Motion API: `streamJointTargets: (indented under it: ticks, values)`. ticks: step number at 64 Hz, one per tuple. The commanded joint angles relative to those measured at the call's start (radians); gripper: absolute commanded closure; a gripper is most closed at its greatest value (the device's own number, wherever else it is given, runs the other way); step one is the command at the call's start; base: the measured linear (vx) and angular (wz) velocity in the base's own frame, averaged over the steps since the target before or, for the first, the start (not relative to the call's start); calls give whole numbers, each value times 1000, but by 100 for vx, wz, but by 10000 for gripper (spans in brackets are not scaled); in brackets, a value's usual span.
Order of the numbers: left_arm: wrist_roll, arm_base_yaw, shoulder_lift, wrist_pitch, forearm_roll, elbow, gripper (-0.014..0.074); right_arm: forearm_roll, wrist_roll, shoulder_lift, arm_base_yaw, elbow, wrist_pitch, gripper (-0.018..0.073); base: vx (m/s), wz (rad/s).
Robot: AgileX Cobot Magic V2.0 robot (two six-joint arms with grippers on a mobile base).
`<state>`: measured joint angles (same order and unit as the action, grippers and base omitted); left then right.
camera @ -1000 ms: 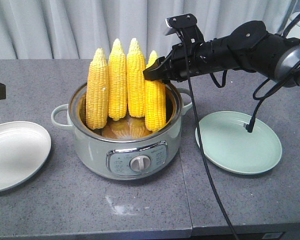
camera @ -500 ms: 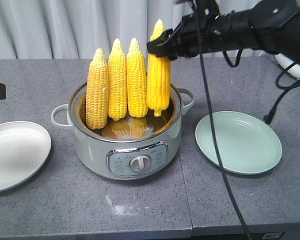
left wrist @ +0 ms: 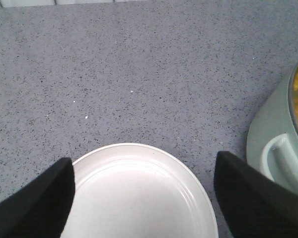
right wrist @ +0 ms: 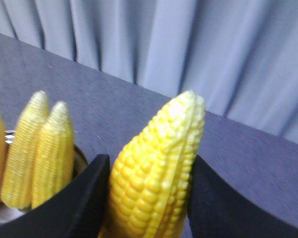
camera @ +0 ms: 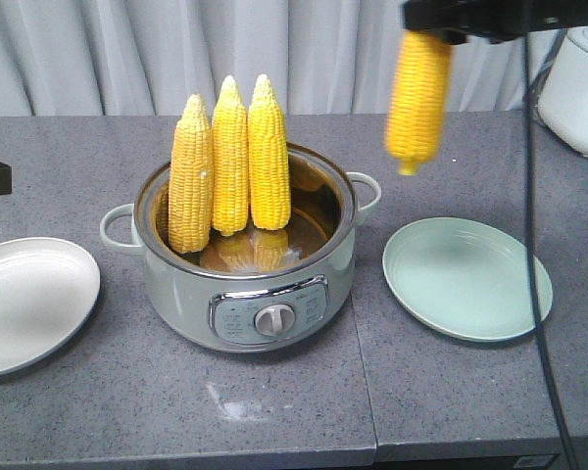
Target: Distribute corn equally
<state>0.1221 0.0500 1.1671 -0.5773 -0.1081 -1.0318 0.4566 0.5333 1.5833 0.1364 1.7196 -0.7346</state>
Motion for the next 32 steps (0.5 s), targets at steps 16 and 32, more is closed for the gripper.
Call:
streamJointTargets:
  ticks: [16, 32]
  values:
    - [3, 0, -17, 68, 4, -38, 31, -495, -350, -61, -53, 31, -203, 355, 0, 0]
    - [3, 0, -17, 68, 4, -38, 31, -587, -403, -57, -53, 30, -347, 355, 0, 0]
